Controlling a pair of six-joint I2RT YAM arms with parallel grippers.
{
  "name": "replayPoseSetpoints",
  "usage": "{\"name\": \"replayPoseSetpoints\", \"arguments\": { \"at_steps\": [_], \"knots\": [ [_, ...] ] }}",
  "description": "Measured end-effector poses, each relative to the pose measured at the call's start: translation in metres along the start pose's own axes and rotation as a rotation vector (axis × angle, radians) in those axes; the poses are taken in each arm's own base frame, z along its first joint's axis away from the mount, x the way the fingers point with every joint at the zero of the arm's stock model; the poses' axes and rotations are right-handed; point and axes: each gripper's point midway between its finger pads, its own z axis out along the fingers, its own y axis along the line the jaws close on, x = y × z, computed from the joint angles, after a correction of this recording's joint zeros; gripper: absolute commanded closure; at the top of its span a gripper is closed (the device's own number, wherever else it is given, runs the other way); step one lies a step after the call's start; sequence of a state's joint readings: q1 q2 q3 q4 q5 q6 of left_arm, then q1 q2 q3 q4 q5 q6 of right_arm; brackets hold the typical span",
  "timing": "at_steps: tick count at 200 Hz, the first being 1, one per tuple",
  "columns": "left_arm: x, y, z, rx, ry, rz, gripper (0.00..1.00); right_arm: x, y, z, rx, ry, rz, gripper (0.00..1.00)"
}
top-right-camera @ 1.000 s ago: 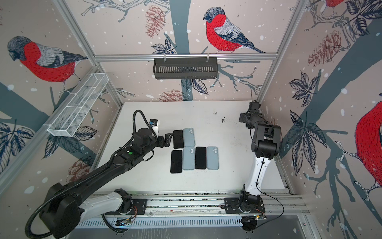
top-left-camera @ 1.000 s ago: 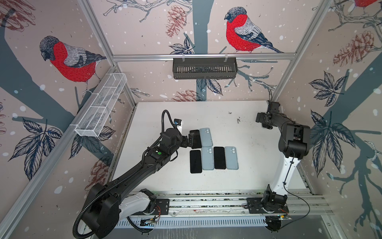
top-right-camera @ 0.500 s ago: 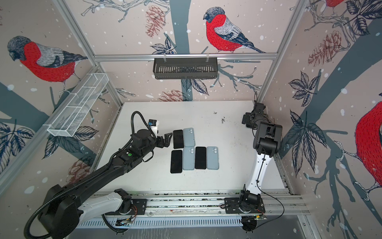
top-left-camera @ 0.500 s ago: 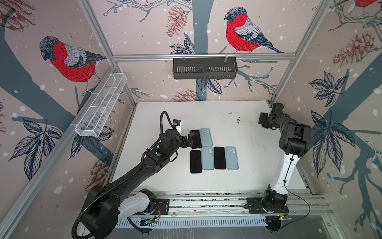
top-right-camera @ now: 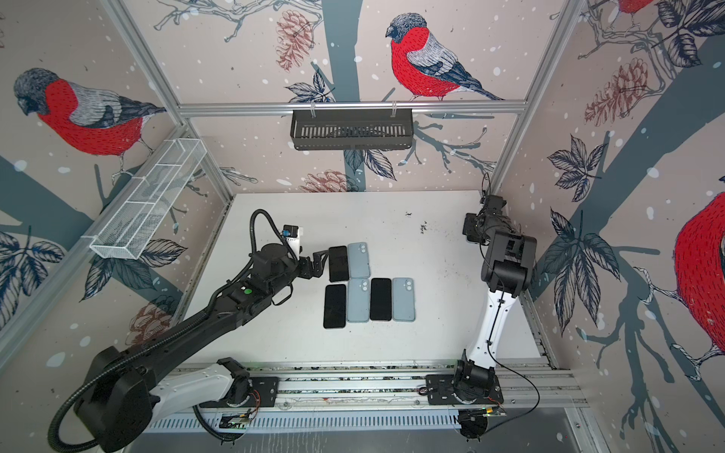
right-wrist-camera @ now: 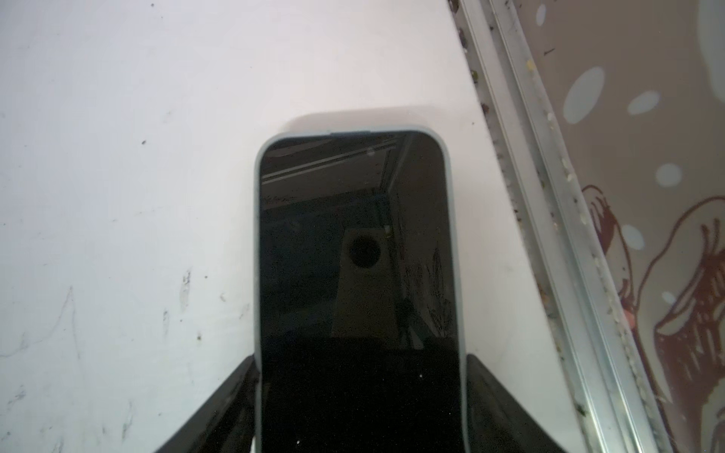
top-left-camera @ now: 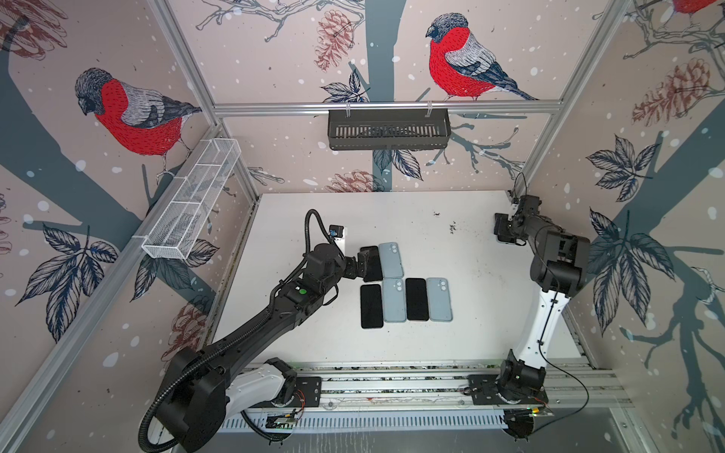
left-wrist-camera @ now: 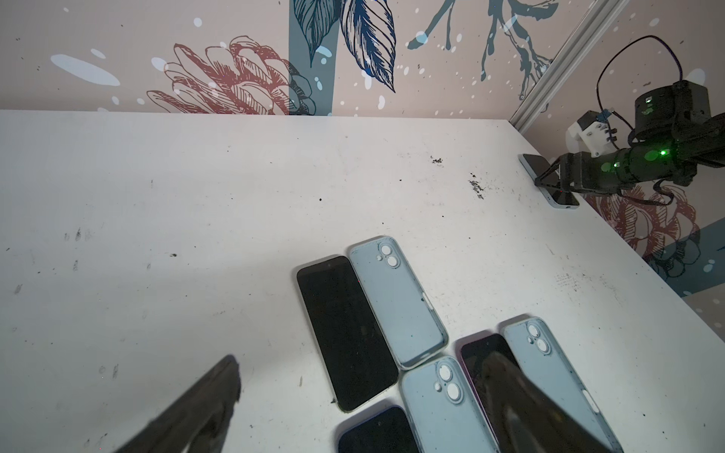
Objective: Take the phone out of the phone case
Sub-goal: 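Lower the right gripper and grasp the cased black phone at the far corner, then carry the cased phone toward the left gripper while the left gripper approaches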
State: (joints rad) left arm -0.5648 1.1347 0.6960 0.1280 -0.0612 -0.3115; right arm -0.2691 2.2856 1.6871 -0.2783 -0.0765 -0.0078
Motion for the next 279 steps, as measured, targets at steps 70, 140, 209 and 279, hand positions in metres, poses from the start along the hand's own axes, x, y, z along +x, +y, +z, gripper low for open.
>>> {"name": "replayPoseSetpoints", "arguments": {
  "at_steps": [70,140,209,279],
  "knots": [
    [0.0,-0.007,0.007,0.034,0.008,-0.037,0.05,0.004,0.009,-0.005,-0.012,-0.015,-0.019,0.47],
    [0.007,-0.027,0.04,0.144,0.041,-0.149,0.05,0.026,0.066,-0.022,-0.103,0.004,-0.078,0.57],
    [-0.001,-0.039,0.079,0.232,0.031,-0.315,0.07,0.055,0.18,-0.064,-0.303,0.002,-0.238,0.6],
    [-0.013,-0.062,0.118,0.404,0.031,-0.481,0.12,0.075,0.283,-0.128,-0.503,-0.097,-0.407,0.6]
  ]
}}
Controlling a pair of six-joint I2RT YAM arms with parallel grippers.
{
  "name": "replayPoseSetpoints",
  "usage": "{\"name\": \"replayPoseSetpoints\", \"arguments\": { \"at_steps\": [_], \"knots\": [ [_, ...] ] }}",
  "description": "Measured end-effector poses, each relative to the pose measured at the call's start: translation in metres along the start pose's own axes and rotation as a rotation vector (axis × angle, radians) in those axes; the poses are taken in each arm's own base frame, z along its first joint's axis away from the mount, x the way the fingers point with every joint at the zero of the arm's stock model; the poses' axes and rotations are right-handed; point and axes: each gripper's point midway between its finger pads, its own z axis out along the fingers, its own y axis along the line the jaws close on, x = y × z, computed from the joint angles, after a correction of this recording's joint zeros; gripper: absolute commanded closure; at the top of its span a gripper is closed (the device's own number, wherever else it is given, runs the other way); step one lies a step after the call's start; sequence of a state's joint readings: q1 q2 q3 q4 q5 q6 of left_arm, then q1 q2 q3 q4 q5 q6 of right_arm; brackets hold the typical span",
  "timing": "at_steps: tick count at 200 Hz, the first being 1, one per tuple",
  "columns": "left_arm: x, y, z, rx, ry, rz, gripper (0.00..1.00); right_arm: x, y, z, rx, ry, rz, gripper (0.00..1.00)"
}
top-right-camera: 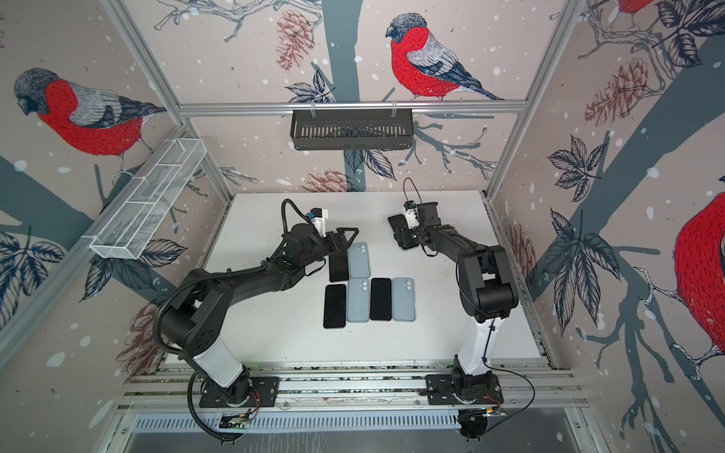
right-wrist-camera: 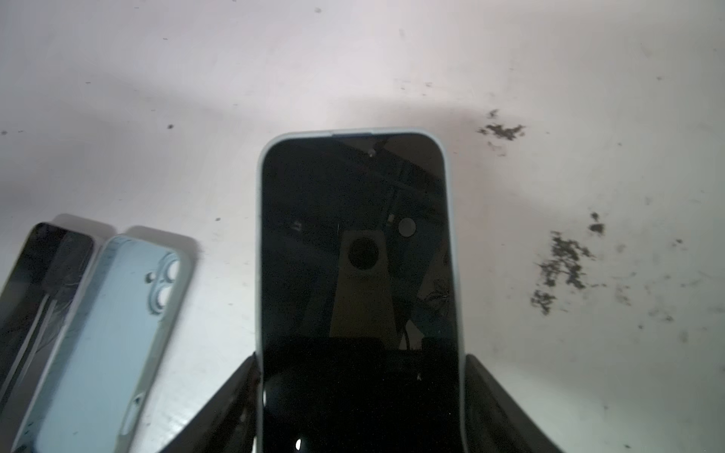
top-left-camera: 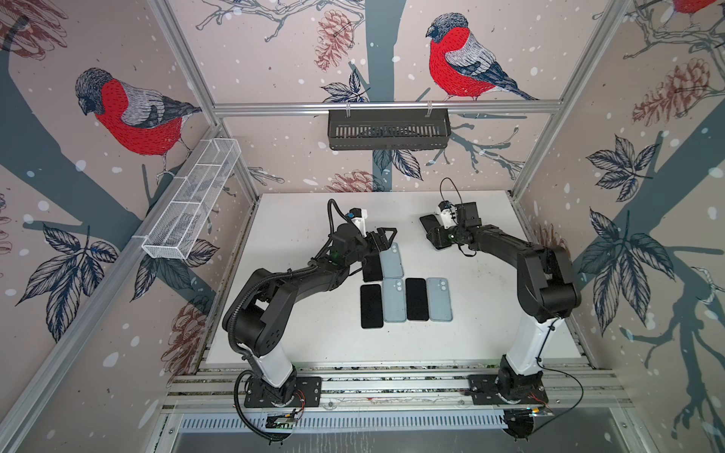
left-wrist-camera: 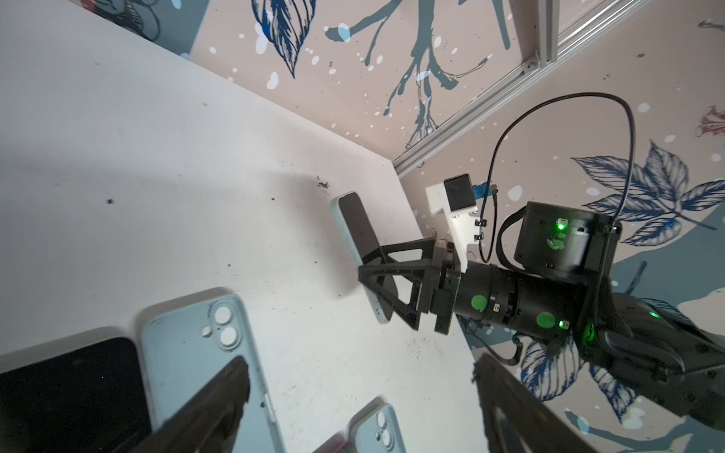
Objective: Take the phone out of the phone case
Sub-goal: 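Carry the cased phone toward the left gripper while the left gripper approaches, then grasp the phone's top end with the left gripper while the right releases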
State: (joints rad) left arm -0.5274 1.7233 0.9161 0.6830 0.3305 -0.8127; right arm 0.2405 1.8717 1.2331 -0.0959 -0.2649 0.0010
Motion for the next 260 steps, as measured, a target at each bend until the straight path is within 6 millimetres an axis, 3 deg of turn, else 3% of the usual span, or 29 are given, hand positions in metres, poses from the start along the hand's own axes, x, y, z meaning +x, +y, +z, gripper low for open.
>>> {"name": "replayPoseSetpoints", "arguments": {
  "at_steps": [49,104,192,224,260],
  "knots": [
    [0.003,-0.003,0.018,0.08,0.021,-0.102,0.15,-0.017,0.069,-0.023,-0.136,-0.083,-0.1,0.6],
    [0.008,0.003,0.024,0.111,0.041,-0.199,0.25,-0.013,0.113,-0.041,-0.226,-0.097,-0.163,0.62],
    [0.011,0.005,0.026,0.115,0.051,-0.239,0.54,0.0,0.135,-0.053,-0.28,-0.09,-0.215,0.65],
    [0.014,0.009,0.027,0.108,0.056,-0.246,0.77,0.007,0.139,-0.054,-0.289,-0.082,-0.235,0.66],
    [0.017,0.01,0.027,0.112,0.068,-0.281,0.89,0.011,0.139,-0.053,-0.289,-0.077,-0.234,0.66]
  ]
}}
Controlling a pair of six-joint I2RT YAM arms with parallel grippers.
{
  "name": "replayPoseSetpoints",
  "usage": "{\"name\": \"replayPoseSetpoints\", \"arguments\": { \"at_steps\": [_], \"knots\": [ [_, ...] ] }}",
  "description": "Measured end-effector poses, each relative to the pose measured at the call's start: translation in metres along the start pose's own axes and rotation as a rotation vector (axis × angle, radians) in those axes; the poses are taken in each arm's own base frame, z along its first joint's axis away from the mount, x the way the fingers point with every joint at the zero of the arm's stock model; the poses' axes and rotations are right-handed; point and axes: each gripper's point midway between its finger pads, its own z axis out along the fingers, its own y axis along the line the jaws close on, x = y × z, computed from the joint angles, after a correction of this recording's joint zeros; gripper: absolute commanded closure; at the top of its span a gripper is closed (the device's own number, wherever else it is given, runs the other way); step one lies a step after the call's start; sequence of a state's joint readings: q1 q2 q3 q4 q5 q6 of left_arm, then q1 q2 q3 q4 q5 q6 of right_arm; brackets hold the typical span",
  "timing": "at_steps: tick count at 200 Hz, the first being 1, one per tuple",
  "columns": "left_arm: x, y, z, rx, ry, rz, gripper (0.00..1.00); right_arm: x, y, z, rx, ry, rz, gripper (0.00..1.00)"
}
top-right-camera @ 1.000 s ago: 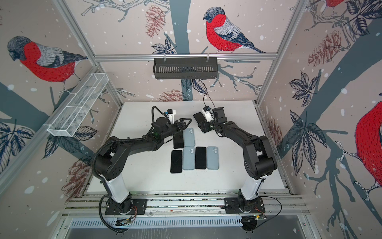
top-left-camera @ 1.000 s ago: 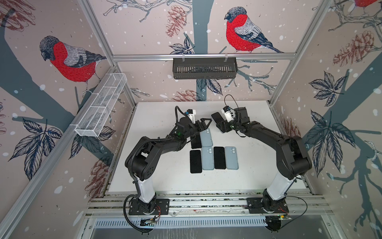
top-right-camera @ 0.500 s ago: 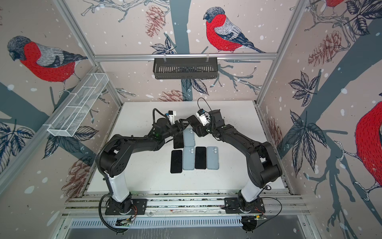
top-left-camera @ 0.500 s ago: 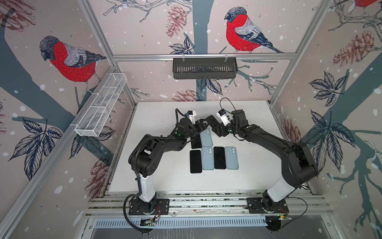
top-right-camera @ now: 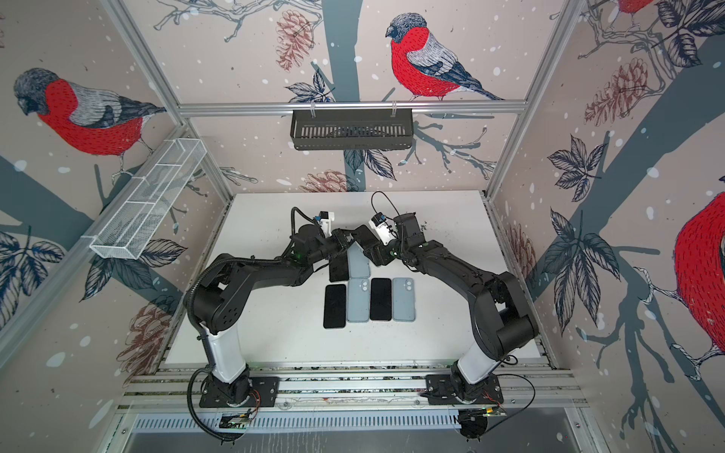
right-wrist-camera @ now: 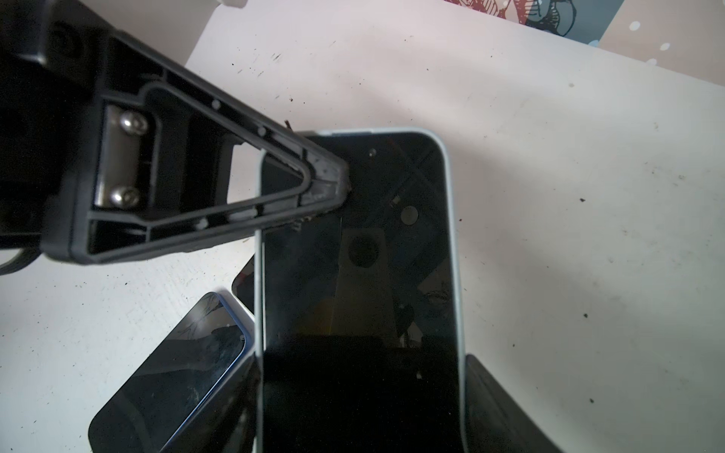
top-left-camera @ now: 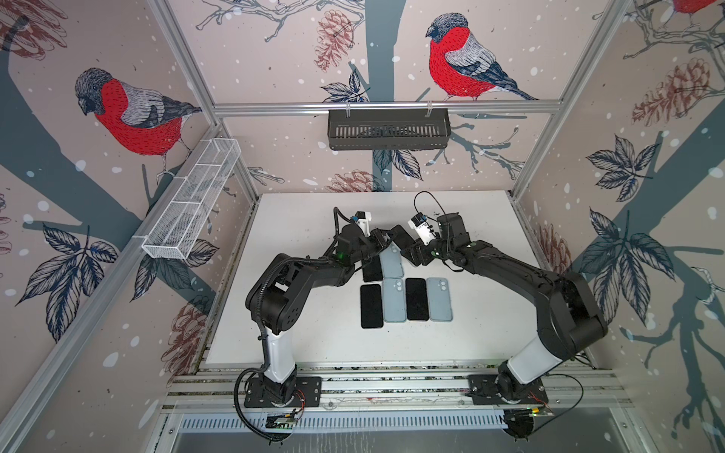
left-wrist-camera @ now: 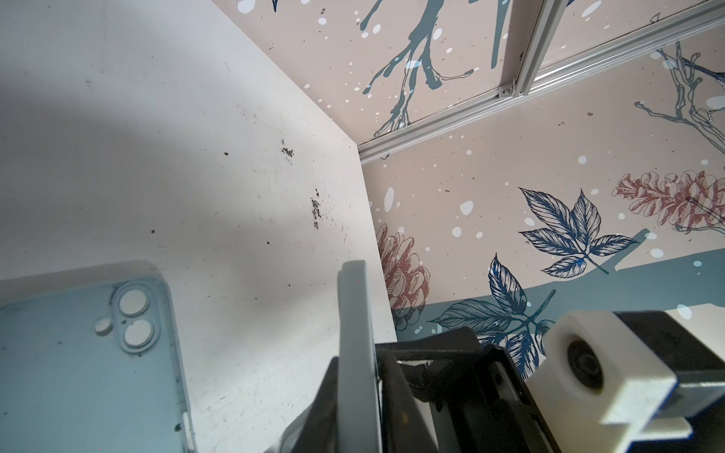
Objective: Take the phone out of the phone case
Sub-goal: 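Grasp the phone's top end with the left gripper while the right releases, then raise the cased phone upright with the left gripper while the right approaches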
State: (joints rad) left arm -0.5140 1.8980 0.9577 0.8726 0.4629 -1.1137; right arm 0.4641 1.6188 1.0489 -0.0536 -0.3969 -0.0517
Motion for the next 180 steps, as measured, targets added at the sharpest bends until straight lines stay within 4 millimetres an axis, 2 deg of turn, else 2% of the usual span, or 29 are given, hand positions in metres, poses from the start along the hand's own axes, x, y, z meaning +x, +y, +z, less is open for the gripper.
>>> {"name": "replayPoseSetpoints", "arguments": {
  "at_steps": [11,21,34,56,88,119,131,151,180],
  "knots": [
    [0.0,-0.001,-0.001,0.009,0.0,-0.003,0.95,0.002,0.0,0.0,0.003,0.003,-0.002,0.63],
    [0.002,-0.001,-0.002,0.013,0.001,-0.008,0.98,0.004,0.0,-0.001,0.006,0.005,0.0,0.53],
    [0.003,-0.004,-0.004,0.023,0.004,-0.011,1.0,0.004,0.002,-0.005,0.008,-0.003,0.004,0.3],
    [0.003,-0.018,-0.011,0.061,0.006,-0.006,1.0,-0.003,0.009,-0.023,0.004,-0.071,0.028,0.0],
    [-0.02,-0.02,-0.037,0.052,-0.09,0.004,1.0,-0.024,0.015,-0.081,0.027,-0.285,0.107,0.01],
    [-0.04,-0.055,-0.063,0.157,-0.173,0.034,1.0,-0.039,0.02,-0.133,0.01,-0.495,0.228,0.0],
    [-0.048,-0.074,-0.072,0.212,-0.206,0.042,1.0,-0.035,0.023,-0.141,-0.038,-0.539,0.306,0.0],
    [-0.057,-0.101,-0.082,0.308,-0.255,0.04,1.0,-0.026,0.038,-0.138,-0.171,-0.553,0.42,0.0],
    [-0.057,-0.122,-0.091,0.406,-0.264,0.0,1.0,-0.025,0.069,-0.137,-0.347,-0.571,0.484,0.01]
  ]
}}
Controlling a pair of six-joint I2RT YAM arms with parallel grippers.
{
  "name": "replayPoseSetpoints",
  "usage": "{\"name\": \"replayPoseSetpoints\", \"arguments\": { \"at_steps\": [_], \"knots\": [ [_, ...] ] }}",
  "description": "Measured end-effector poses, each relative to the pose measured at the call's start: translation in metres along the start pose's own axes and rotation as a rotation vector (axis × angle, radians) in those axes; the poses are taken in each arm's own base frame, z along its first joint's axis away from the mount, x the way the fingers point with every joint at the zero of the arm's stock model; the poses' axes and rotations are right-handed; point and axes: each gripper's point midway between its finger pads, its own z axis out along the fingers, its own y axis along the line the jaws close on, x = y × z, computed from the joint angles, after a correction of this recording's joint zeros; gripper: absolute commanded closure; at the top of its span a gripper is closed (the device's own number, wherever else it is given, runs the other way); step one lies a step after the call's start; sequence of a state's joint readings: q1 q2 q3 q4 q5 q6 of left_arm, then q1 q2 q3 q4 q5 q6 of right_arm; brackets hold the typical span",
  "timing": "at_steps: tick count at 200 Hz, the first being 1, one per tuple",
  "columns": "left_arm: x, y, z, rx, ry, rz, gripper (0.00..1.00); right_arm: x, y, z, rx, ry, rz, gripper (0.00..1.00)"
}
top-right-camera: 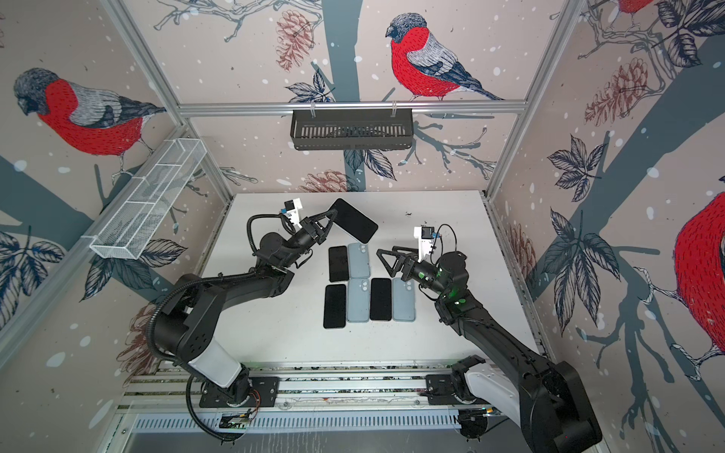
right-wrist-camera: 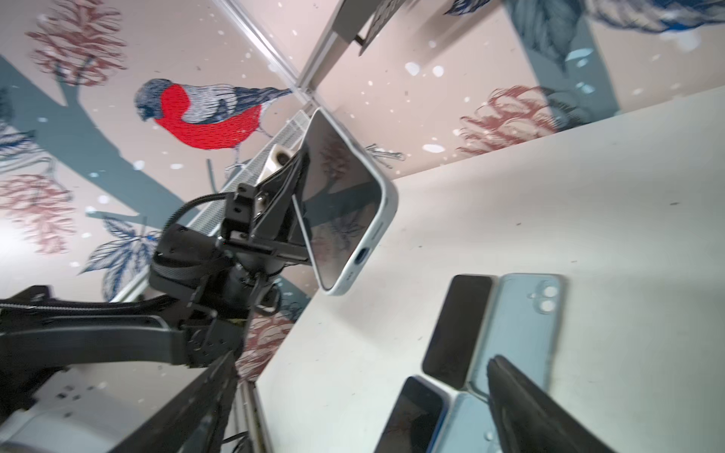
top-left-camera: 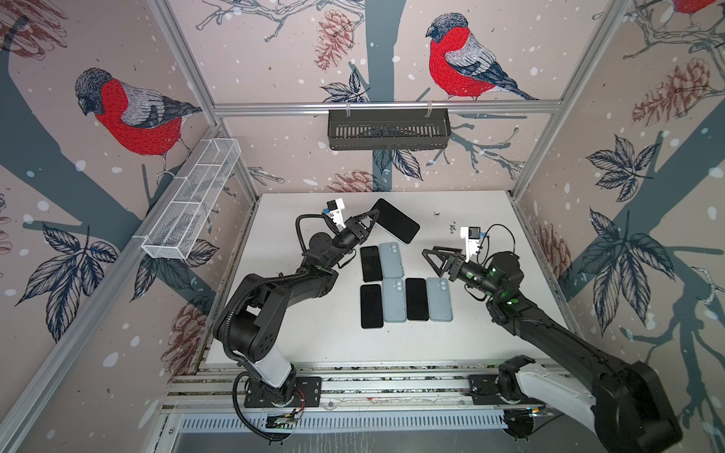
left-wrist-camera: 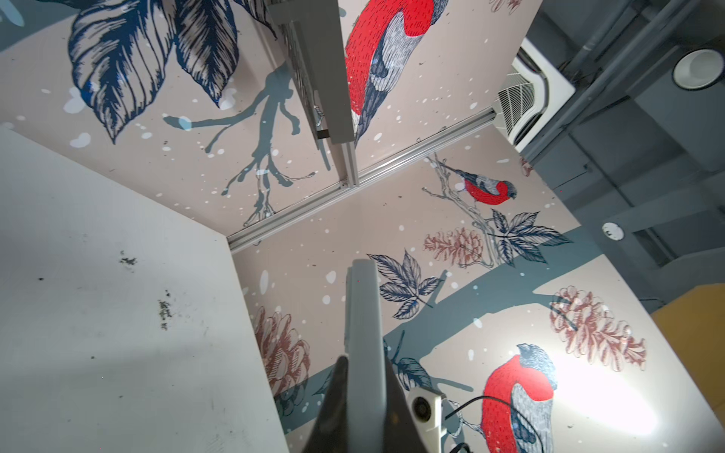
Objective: Take the phone out of the phone case
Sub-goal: 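Raise the cased phone upright with the left gripper while the right approaches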
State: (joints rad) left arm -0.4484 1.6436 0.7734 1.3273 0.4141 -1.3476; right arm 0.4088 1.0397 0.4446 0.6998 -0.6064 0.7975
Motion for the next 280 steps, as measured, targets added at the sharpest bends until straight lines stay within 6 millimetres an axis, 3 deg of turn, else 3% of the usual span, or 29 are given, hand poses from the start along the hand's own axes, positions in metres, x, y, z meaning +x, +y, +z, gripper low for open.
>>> {"name": "replayPoseSetpoints", "arguments": {
  "at_steps": [28,51,78,149,207,280],
  "knots": [
    [0.005,-0.02,0.002,0.057,-0.005,-0.024,1.0,0.002,0.036,0.006,-0.149,-0.004,0.001,0.01],
    [0.011,-0.032,0.004,0.095,-0.001,-0.026,1.0,0.004,0.046,0.012,-0.205,-0.002,0.019,0.08],
    [0.018,-0.038,0.007,0.114,0.01,-0.046,1.0,0.007,0.047,0.017,-0.241,0.005,0.037,0.2],
    [0.03,-0.038,0.009,0.114,0.026,-0.068,1.0,0.001,0.052,0.019,-0.283,-0.015,0.049,0.42],
    [0.034,-0.035,0.007,0.104,0.032,-0.075,1.0,-0.004,0.045,0.019,-0.273,-0.026,0.065,0.55],
    [0.035,-0.037,0.006,0.118,0.031,-0.072,1.0,0.0,0.041,0.022,-0.292,-0.011,0.09,0.8]
  ]
}}
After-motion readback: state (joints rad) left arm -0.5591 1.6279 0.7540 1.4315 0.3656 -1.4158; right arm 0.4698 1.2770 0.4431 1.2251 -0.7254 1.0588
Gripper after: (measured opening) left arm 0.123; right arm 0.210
